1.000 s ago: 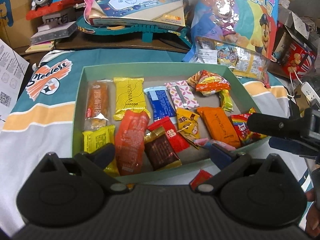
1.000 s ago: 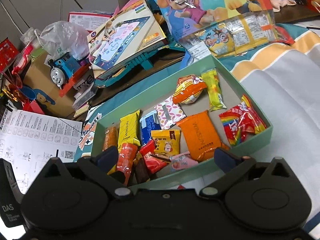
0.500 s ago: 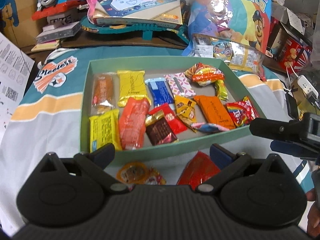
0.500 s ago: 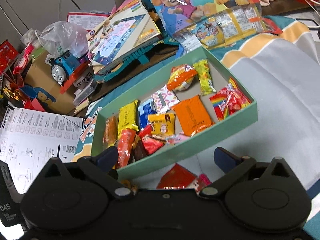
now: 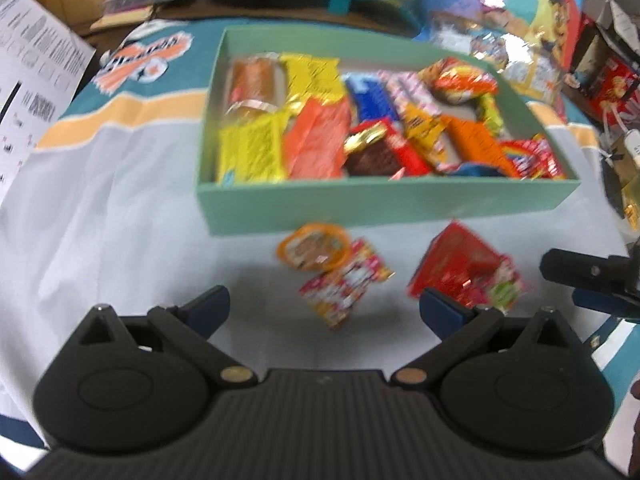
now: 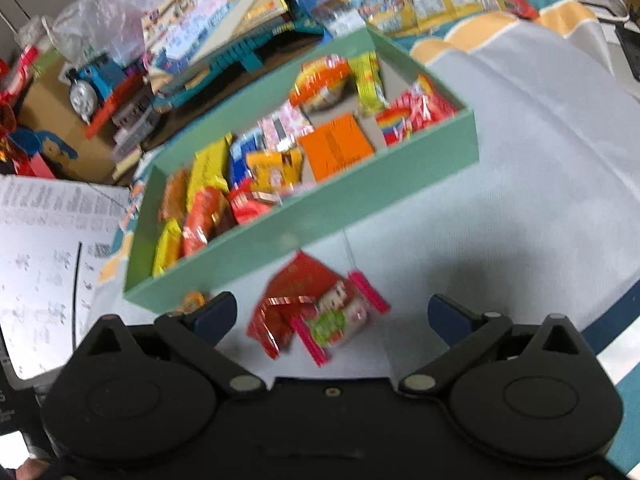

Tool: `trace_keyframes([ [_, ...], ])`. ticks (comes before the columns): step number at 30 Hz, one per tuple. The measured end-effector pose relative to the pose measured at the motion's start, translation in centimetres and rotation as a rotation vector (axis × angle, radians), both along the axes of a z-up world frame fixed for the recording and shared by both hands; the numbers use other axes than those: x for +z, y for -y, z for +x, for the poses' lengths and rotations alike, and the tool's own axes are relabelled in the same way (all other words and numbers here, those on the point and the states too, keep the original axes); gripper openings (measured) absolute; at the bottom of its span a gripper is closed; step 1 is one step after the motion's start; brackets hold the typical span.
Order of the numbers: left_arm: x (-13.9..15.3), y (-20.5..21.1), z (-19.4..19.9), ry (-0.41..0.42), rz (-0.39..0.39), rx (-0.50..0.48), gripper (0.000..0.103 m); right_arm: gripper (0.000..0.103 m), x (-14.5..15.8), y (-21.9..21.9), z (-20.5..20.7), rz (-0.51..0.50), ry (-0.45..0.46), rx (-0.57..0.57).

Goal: Organize snacks
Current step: 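Move both tools back over the snacks beside the box, then grasp the Hello Kitty packet with left tool while right grasps the pink-green candy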

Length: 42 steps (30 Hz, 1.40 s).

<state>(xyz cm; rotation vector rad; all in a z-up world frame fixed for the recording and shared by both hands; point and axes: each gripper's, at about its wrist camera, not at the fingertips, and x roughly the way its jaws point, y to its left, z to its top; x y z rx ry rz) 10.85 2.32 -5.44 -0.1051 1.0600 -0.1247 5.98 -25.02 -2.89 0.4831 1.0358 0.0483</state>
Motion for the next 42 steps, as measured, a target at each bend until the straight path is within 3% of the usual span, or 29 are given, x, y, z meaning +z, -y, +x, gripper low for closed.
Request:
trace_keyframes([
  [5,-1.5,-1.3,0.1,-0.035,0.001,0.035,0.103,0.103,-1.4,-0.1,-0.1,-0.005,-0.045,0.001],
  [13,-1.8,-0.7,1.1,-0.011,-0.004,0.031,0.103,0.103,-0.9,-1.5,0.8,-0.064,0.012,0.054],
  [15,-1.8,0.2,1.2,0.008,0.019,0.003,0.102,0.092,-1.1,-1.7,1.0,-0.076,0.012,0.062],
  [16,-1.8,0.7,1.2,0.021,0.033,-0.010,0.099,0.089,-1.2,-1.7,1.1,-0.086,0.009,0.064],
  [18,-1.9,1.4,1.5,0.036,0.050,-0.031,0.092,0.072,-1.5,-1.7,1.3,-0.108,0.005,0.062],
  [21,-2.3,2.1,1.5,0.030,0.048,-0.063,0.072,0.060,-1.9,-1.7,1.6,-0.146,-0.002,0.056],
  [24,-2.1,2.9,0.8,0.060,0.096,-0.090,0.055,0.056,-2.1,-2.1,1.9,-0.173,0.008,0.067],
  [32,-1.8,3.6,-1.2,0.041,0.045,-0.163,0.040,0.044,-2.3,-5.1,1.6,-0.265,0.081,0.216],
  [37,-1.5,3.9,-2.0,0.023,0.014,-0.202,0.036,0.043,-2.3,-4.5,0.6,-0.273,0.092,0.219],
  [42,-0.8,2.6,-1.5,0.050,0.025,-0.147,0.037,0.043,-2.2,-2.6,-1.1,-0.282,0.103,0.200],
])
